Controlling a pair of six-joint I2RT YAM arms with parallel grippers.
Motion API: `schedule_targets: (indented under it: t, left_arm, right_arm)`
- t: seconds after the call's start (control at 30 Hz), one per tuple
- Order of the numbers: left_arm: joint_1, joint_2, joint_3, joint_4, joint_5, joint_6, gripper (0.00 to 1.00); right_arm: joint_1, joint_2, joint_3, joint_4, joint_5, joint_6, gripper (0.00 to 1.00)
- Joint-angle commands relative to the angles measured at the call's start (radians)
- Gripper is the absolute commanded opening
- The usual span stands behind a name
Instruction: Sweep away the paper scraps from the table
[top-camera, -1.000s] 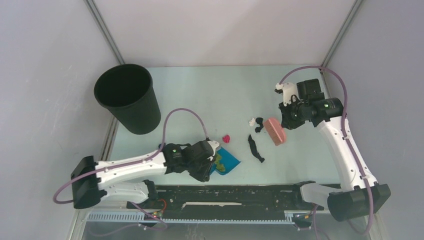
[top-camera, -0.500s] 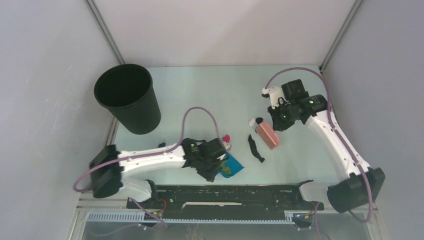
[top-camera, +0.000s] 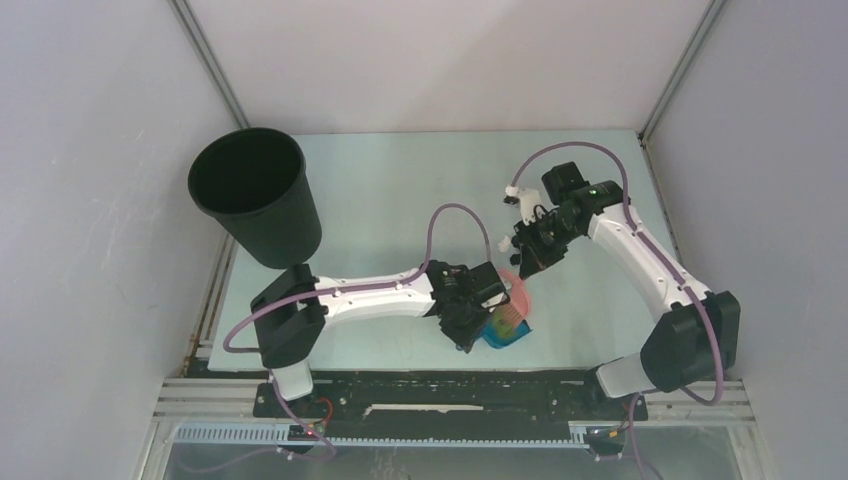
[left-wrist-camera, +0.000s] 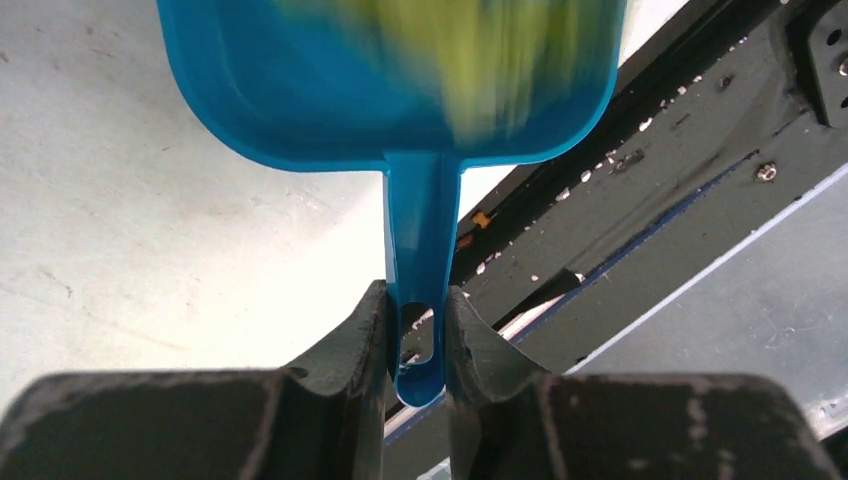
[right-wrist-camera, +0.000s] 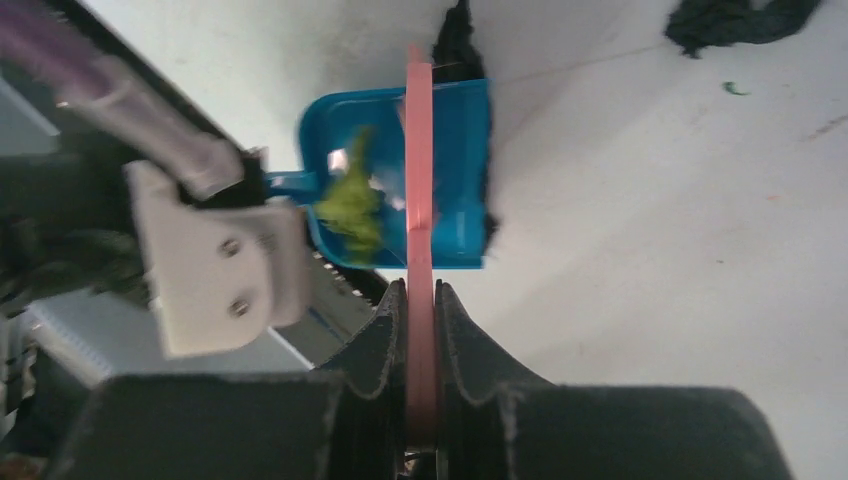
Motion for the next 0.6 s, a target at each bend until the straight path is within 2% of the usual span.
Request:
schedule_targets:
  t: [0.0, 0.2, 0.3, 0.47, 0.57]
  left_arm:
    - [-0.013, -0.038, -0.055, 0.152, -0.036, 0.003, 0.00]
    - [-0.061, -0.183, -0.254, 0.371, -0.176, 0.005, 0.00]
    - [-0.072, -0.213, -0.287, 0.393, -0.207, -0.018, 0.00]
    - [-0.103, -0.280, -0.305, 0.328, -0.244, -0.082, 0.00]
    - [-0.104, -0.322, -0.287, 0.176, -0.230, -0.149, 0.00]
  right_arm:
    - [-0.038, -0.100, 0.053, -0.070, -0.226, 0.038, 0.00]
    - [-0.074, -0.160, 0.072, -0.104, -0.160, 0.029, 0.00]
    - [-0.076, -0.157, 0.130, -0.155, -0.114, 0.009, 0.00]
    - [-0.118, -0.149, 0.272, -0.193, -0.078, -0.024, 0.00]
    - [-0.116, -0.141, 0.299, -0.152, 0.077, -0.028, 0.00]
